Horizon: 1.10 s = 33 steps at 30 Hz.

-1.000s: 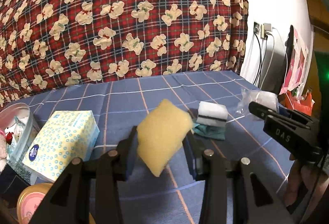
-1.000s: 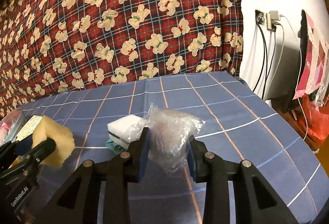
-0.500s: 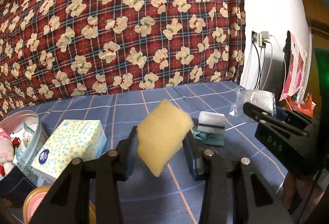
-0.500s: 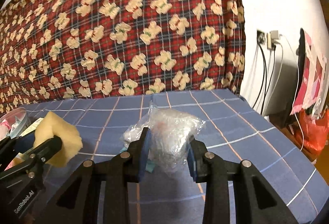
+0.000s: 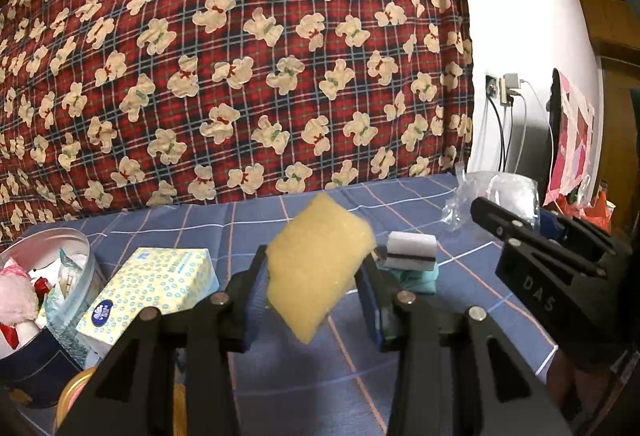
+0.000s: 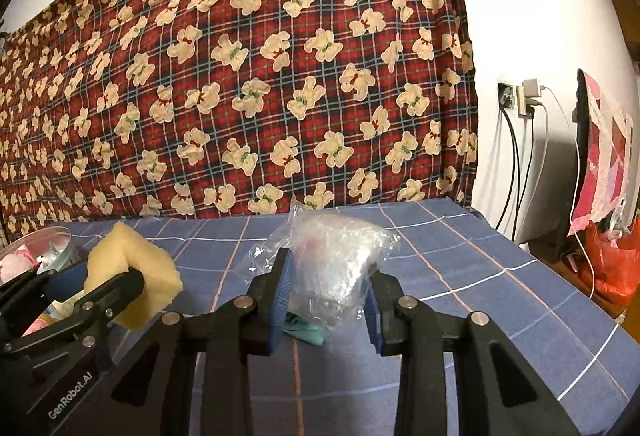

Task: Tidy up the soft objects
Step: 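Lift the yellow sponge with the left tool while the right tool lifts the plastic bag, then carry the yellow sponge toward the tin with the left tool while the right carries the bag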

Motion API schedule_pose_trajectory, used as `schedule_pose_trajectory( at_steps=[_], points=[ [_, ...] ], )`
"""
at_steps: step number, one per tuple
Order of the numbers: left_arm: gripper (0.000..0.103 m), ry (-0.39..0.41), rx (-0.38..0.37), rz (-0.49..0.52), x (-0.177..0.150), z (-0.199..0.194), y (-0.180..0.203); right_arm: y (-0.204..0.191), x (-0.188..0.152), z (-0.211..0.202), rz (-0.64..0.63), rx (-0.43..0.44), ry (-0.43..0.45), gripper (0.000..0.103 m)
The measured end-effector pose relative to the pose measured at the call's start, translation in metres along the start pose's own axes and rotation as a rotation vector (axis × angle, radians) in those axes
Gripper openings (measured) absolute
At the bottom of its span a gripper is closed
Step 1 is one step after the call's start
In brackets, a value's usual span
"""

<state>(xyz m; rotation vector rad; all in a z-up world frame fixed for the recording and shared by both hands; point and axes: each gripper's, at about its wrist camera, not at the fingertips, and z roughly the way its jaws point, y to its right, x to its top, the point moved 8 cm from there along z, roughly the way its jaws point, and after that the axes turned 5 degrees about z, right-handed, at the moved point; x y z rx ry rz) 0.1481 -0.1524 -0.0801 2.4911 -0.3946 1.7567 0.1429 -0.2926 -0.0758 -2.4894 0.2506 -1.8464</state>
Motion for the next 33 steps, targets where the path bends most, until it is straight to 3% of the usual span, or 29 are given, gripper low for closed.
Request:
schedule_pose_trajectory(
  at_steps=[10,33],
  points=[
    [0.04,0.007,0.005,-0.003,0.0,-0.005,-0.005,0.004,-0.001,-0.003,0.037,-0.006,-0.002,0.035],
    [0.04,0.021,0.027,-0.02,-0.007,-0.021,-0.027,-0.033,-0.007,-0.013,0.043,0.053,0.006,0.036]
  ],
)
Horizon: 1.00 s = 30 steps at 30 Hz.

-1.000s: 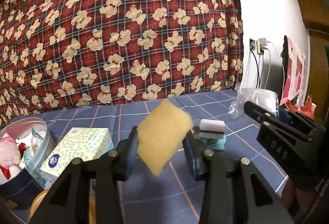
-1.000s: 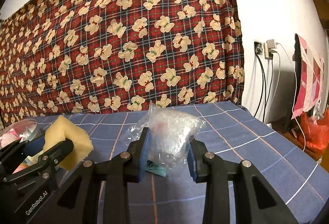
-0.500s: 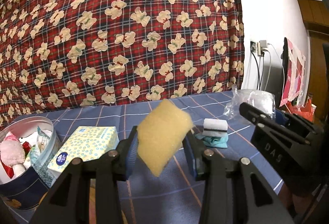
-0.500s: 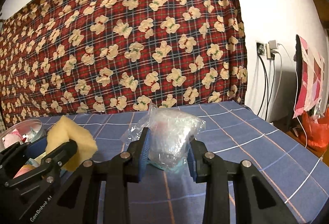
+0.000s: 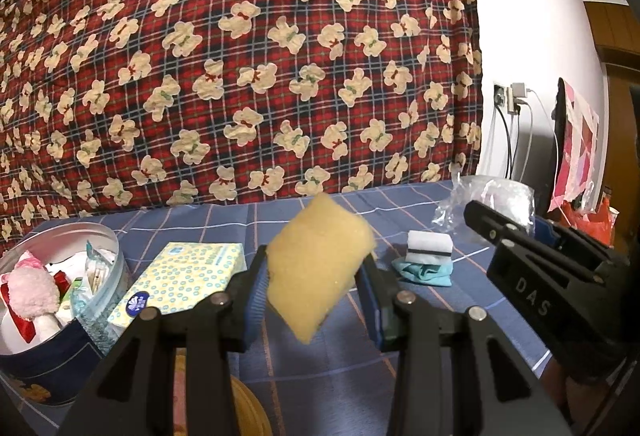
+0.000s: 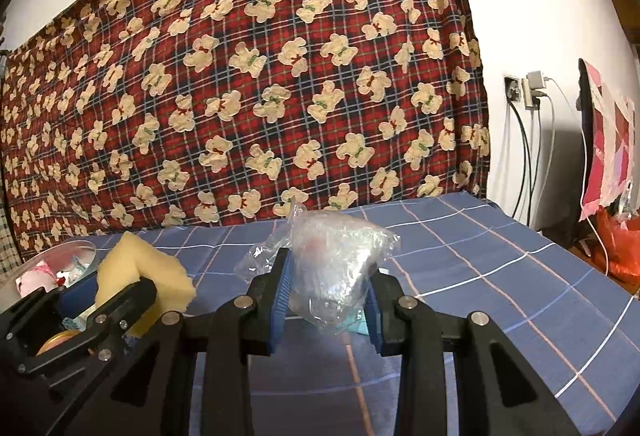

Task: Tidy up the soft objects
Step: 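Carry the yellow sponge toward the tin with the left tool while the right carries the bag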

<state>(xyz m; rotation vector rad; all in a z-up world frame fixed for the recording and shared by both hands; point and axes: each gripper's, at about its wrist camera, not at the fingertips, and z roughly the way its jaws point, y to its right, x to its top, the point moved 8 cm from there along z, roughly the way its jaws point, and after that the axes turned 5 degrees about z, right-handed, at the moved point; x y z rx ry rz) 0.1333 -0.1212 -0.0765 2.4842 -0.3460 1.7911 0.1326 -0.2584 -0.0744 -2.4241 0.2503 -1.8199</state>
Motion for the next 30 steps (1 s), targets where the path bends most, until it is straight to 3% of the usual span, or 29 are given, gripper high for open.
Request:
schedule_pose_trajectory(
  at_steps=[30],
  points=[
    [0.04,0.028,0.05,-0.049,0.0,-0.015,-0.025,-0.031,-0.008,-0.004,0.002,0.06,-0.004,0.036]
  ],
)
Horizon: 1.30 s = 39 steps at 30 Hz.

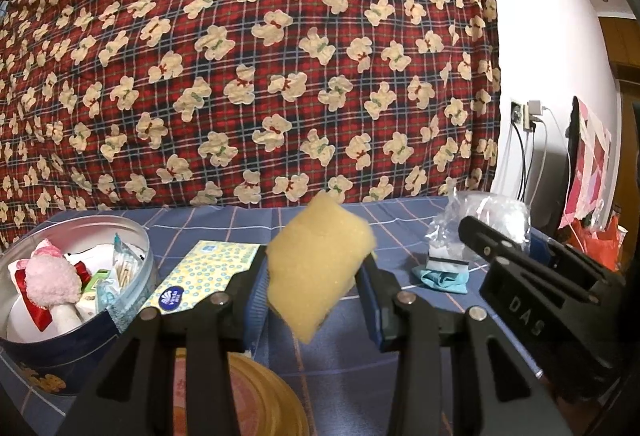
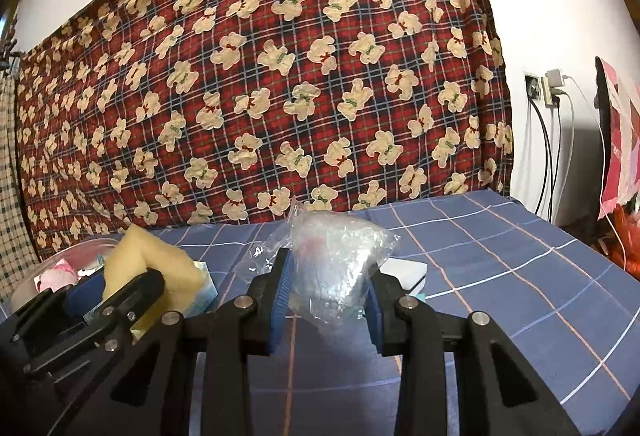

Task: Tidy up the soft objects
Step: 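Carry the yellow sponge toward the tin with the left tool while the right carries the bag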

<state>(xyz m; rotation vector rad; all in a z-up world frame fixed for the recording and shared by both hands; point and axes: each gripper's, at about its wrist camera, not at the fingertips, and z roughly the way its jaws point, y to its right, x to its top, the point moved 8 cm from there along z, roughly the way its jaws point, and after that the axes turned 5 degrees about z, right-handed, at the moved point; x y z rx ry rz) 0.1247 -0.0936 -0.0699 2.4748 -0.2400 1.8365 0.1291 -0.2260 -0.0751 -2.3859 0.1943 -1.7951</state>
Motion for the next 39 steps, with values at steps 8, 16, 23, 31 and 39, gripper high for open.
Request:
schedule_pose_trajectory(
  at_steps=[8,16,23,31,39],
  points=[
    [0.04,0.019,0.002,-0.035,0.0,-0.005,-0.012,-0.007,-0.001,0.001,0.001,0.018,-0.005,0.036],
    [0.04,0.03,0.008,-0.071,-0.001,-0.008,-0.022,-0.017,-0.002,-0.001,-0.021,0.029,0.003,0.036],
    [0.04,0.024,-0.007,-0.11,-0.004,-0.01,-0.031,-0.025,-0.004,-0.001,-0.033,0.046,0.0,0.036],
    [0.04,0.022,-0.071,-0.152,-0.005,-0.017,-0.038,-0.028,-0.002,0.001,-0.029,0.062,0.0,0.036],
    [0.04,0.08,-0.072,-0.181,0.023,-0.044,-0.068,-0.068,0.022,0.004,-0.038,0.16,-0.011,0.036]
  ],
)
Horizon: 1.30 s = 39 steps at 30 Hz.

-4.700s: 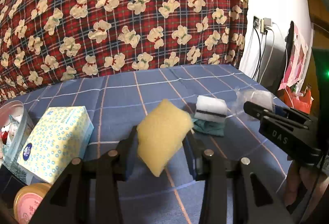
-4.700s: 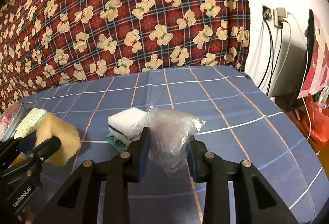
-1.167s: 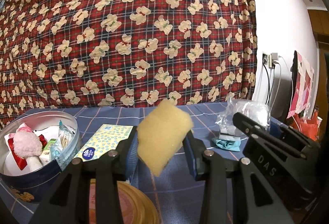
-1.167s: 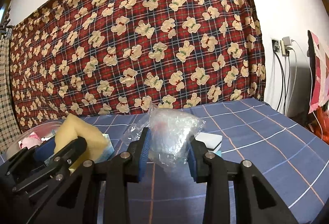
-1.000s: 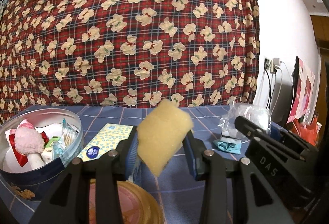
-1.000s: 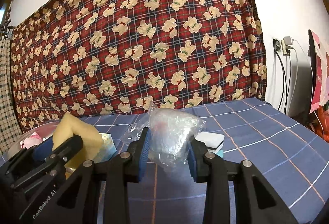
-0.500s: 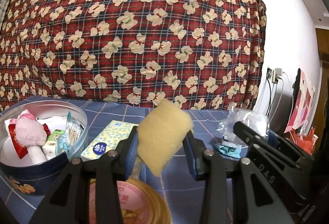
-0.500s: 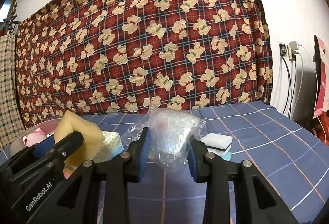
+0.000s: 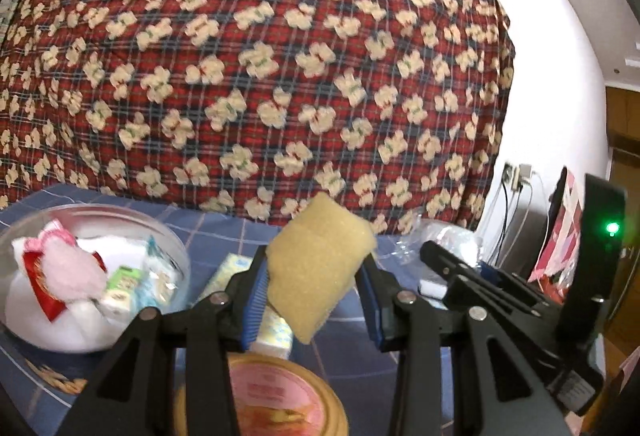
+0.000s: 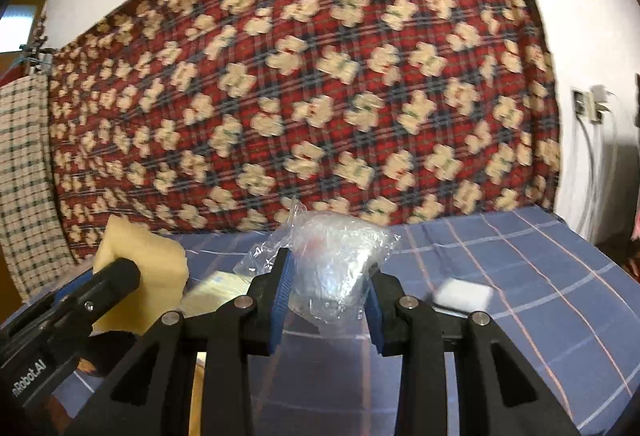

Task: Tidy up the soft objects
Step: 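Carry the yellow sponge toward the tin with the left tool while the right carries the bag, then drop the sponge into the tin with the left tool while the right drops the bag in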

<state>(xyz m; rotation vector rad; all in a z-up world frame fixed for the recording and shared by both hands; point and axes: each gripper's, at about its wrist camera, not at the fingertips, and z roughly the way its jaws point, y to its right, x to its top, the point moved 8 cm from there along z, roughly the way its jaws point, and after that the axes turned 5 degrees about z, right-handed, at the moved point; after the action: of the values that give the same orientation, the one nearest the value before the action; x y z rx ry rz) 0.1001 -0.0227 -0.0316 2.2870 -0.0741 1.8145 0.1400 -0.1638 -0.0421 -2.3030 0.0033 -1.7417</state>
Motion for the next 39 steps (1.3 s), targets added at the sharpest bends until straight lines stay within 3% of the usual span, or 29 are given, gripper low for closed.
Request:
schedule_pose_trajectory(
  at_steps=[7,11,19,22,29,39],
  points=[
    [0.04,0.008,0.071,0.019,0.02,-0.011,-0.032,-0.048,0.01,0.017,-0.008,0.121,-0.062,0.036],
    [0.04,-0.004,0.141,-0.005,0.028,-0.016,-0.07,-0.092,0.016,0.031,-0.01,0.239,-0.125,0.036],
    [0.04,-0.035,0.333,-0.047,0.03,-0.031,-0.164,-0.18,0.015,0.056,-0.106,0.353,-0.176,0.036],
    [0.04,-0.058,0.384,-0.072,0.023,-0.034,-0.191,-0.205,0.003,0.067,-0.131,0.392,-0.235,0.036],
    [0.04,-0.113,0.442,-0.084,0.008,-0.038,-0.223,-0.24,-0.038,0.086,-0.216,0.403,-0.349,0.036],
    [0.041,-0.199,0.45,-0.078,-0.01,-0.025,-0.229,-0.246,-0.054,0.092,-0.262,0.402,-0.435,0.036]
  ],
)
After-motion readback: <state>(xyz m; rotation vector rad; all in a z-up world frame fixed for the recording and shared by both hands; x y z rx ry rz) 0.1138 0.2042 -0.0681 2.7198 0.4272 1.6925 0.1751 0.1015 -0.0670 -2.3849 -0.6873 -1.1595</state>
